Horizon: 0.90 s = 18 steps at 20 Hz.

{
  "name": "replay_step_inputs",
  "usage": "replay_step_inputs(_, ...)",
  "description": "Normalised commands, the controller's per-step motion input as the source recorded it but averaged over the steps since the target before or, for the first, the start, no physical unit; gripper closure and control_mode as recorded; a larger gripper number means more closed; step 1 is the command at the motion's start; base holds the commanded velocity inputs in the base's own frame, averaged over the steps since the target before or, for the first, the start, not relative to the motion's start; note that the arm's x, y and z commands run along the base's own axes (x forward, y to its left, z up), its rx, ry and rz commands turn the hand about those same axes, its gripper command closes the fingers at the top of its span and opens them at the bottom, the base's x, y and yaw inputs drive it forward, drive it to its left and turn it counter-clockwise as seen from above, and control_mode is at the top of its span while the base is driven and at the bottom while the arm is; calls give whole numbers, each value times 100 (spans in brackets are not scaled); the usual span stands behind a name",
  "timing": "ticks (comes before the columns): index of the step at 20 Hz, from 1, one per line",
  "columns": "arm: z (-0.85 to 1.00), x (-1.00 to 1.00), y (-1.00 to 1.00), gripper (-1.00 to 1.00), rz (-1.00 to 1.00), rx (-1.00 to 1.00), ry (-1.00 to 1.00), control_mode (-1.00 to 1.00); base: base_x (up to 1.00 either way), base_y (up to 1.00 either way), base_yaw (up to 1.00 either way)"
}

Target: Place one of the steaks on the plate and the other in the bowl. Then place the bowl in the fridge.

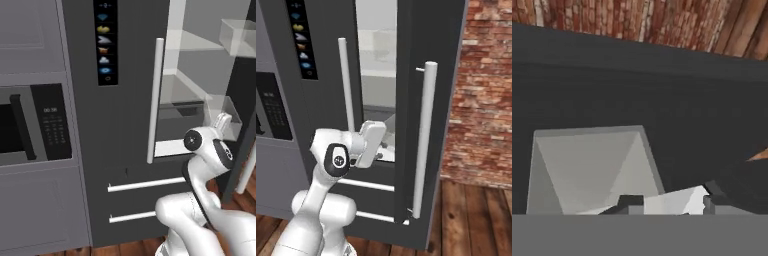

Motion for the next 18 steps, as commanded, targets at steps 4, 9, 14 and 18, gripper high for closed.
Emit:
replay_step_inputs(4, 38, -30, -100, -100, -2, 13, -3, -100, 0, 0, 0)
replay_step_inputs(9, 29, -30, -98, -100, 0, 7, -12, -100, 0, 0, 0)
replay_step_inputs(14, 67, -58, 65, -100, 0, -12, -21, -100, 0, 0, 0)
replay_step_inputs(18, 55, -25, 100, -100, -1, -2, -10, -100, 0, 0, 0)
